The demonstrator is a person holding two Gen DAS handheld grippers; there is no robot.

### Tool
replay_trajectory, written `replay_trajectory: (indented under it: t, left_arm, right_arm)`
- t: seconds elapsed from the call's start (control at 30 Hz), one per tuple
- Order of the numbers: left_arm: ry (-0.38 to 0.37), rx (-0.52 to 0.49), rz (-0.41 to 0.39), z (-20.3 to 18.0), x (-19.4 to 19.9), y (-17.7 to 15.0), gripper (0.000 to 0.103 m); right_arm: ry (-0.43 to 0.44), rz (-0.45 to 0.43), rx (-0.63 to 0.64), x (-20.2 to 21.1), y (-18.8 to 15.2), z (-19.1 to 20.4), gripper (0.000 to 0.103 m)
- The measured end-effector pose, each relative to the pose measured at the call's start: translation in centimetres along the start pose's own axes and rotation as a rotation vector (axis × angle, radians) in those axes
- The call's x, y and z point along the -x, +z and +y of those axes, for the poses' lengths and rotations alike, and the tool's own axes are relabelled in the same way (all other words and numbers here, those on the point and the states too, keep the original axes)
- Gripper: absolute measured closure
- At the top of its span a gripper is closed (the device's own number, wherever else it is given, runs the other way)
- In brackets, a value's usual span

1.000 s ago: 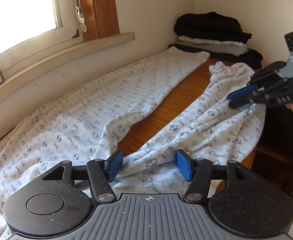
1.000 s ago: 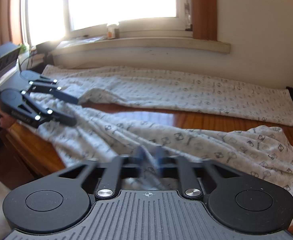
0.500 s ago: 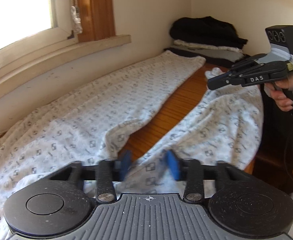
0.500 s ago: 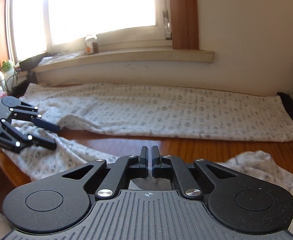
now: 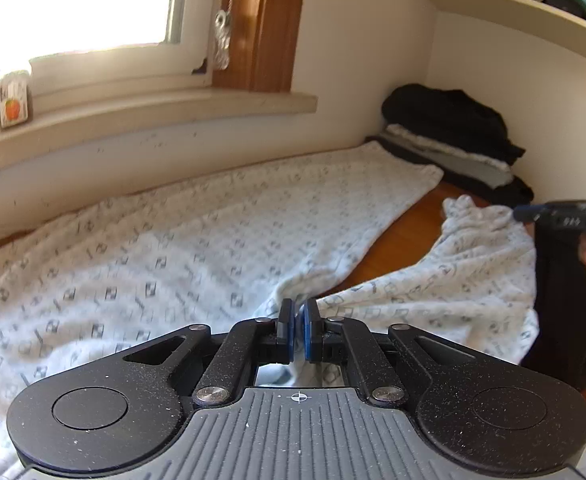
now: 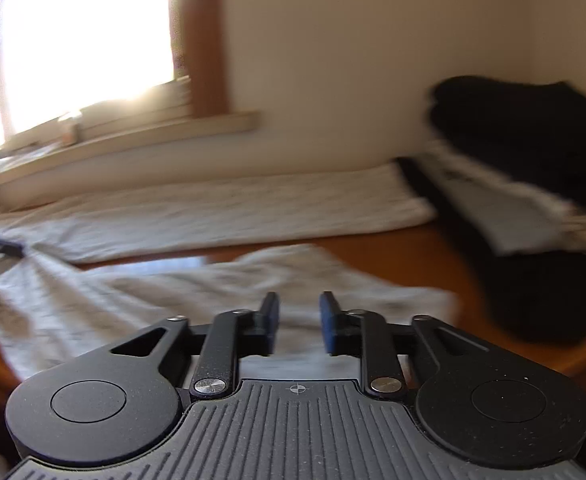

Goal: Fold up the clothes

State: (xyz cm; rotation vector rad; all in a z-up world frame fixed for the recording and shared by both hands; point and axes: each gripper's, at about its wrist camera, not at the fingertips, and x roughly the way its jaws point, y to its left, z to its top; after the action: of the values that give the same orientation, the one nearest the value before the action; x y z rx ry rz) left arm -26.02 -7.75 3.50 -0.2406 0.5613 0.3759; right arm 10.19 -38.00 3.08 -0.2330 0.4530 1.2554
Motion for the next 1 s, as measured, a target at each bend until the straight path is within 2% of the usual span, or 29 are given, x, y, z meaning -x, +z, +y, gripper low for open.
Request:
replay_trajectory:
  t: [0.13, 0.23, 0.33, 0.4, 0.5, 0.53, 0.57, 0.67, 0.83, 0.9, 1.0]
  left_arm:
    - [0.01, 0.011, 0.021, 0.2, -0.9, -0.6, 0.096]
    - [0.011, 0.026, 0.025, 0.4, -1.2, -0.8, 0.097]
    - [0.001, 0.051, 0.029, 0.8, -1.3, -0.9, 0.096]
    - [0.0, 0.066, 0.029, 0.9, -1.3, -0.9, 0.097]
    - [0.007, 0.054, 0.022, 0.6, -1.1, -1.0, 0.097]
    - [0.007, 0.047, 0.015, 0.5, -1.0, -1.0, 0.097]
    - [0.005, 0.039, 0.001, 0.4, -0.8, -1.0, 0.097]
    - [-0.009, 0.04, -0.042, 0.3, 0.1, -0.9, 0.099]
    - [-0.071, 0.099, -0.138, 0.9, 2.7, 0.3, 0.1]
    - [-0.057, 0.085, -0.162, 0.9, 3.3, 1.0, 0.1]
    - [0.0, 0.076, -0.15, 1.8, 2.8, 1.3, 0.1]
  right_arm:
    - [-0.07, -0.008, -0.046, 1.0, -0.3, -3.7, 0.07]
    - [-0.077, 0.007, -0.088, 1.0, -0.7, -5.6, 0.069]
    - [-0.044, 0.036, -0.128, -0.1, -1.2, -6.6, 0.067]
    - [-0.036, 0.059, -0.134, -1.3, -1.2, -6.6, 0.06]
    - [-0.009, 0.078, -0.162, -2.3, -1.0, -6.7, 0.06]
    - [0.005, 0.08, -0.178, -2.5, -0.9, -6.8, 0.069]
    - [0.02, 0.082, -0.193, -2.7, -0.8, -6.9, 0.102]
    - [0.031, 0.065, -0.218, -1.9, 0.0, -7.3, 0.1]
    - [0.051, -0.017, -0.218, 3.3, 3.8, -7.5, 0.1]
    - [0.054, -0.037, -0.214, 4.0, 5.9, -6.9, 0.1]
    - [0.037, -0.019, -0.182, 1.4, 8.1, -5.5, 0.099]
